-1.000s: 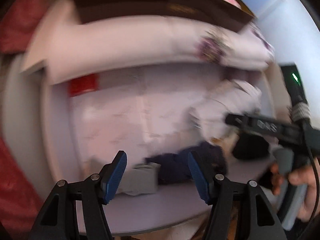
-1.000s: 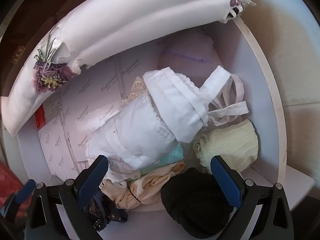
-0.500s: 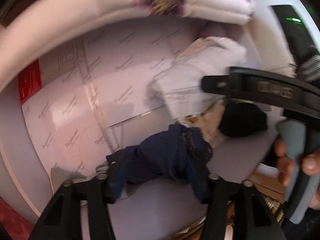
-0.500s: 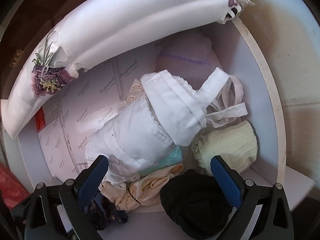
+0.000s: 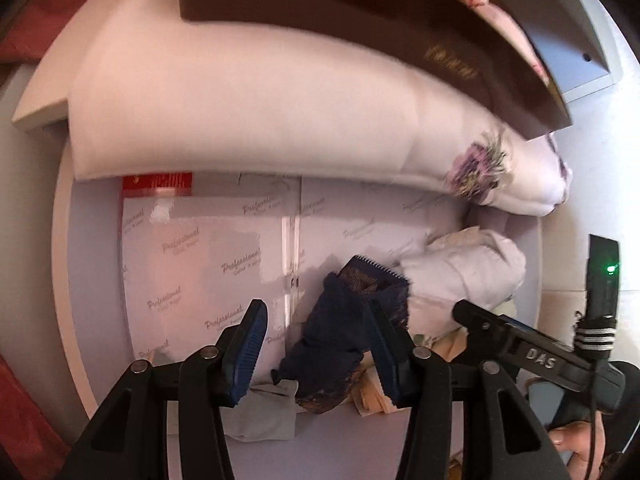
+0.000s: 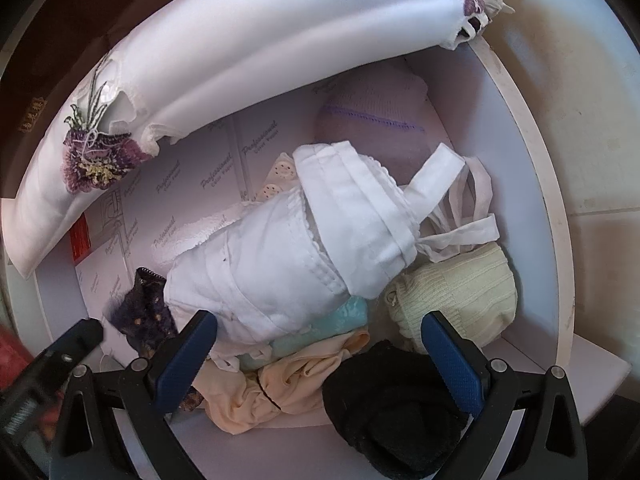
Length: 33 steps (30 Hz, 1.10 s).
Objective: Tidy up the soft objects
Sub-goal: 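Reach into the drawer and grasp the navy lace underwear with the left tool, then grasp the white bra with the right tool while the left tool holds the navy underwear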
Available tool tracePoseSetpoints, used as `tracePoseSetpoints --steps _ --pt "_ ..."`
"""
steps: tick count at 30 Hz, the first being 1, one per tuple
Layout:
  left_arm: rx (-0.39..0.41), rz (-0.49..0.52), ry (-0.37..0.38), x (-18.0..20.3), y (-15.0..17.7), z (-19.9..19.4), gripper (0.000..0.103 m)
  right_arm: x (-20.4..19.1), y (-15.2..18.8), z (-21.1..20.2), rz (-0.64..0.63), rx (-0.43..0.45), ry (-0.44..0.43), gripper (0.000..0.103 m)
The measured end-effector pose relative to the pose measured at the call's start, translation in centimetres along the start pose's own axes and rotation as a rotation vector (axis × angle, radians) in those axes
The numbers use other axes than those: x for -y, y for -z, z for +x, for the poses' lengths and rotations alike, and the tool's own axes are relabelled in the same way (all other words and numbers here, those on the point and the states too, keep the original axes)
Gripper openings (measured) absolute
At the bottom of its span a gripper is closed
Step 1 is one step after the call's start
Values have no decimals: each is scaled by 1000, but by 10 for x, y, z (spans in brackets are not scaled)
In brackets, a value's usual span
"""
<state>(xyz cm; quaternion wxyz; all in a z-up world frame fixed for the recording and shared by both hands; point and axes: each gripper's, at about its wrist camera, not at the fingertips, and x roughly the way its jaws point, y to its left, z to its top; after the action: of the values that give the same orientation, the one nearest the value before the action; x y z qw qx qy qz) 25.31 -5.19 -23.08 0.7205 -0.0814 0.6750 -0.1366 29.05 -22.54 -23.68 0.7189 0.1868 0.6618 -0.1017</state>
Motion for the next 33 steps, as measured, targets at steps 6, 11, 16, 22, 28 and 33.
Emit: tracePoseSetpoints --steps 6,11,16,22,28,33 --pt "-46 131 -43 24 10 9 51 3 -3 -6 19 20 -8 103" --pt "-93 223 -83 42 18 30 51 13 -8 -17 45 51 -28 103" --pt "-130 259 -124 55 23 52 51 16 -9 -21 52 61 -33 103" --pt "-185 239 -135 51 24 82 33 33 -11 -40 107 131 -74 103" --pt "-153 294 -175 67 30 95 30 36 -10 -40 99 124 -74 103" --pt "-138 315 -189 68 32 91 31 30 -10 -42 87 124 -75 102"
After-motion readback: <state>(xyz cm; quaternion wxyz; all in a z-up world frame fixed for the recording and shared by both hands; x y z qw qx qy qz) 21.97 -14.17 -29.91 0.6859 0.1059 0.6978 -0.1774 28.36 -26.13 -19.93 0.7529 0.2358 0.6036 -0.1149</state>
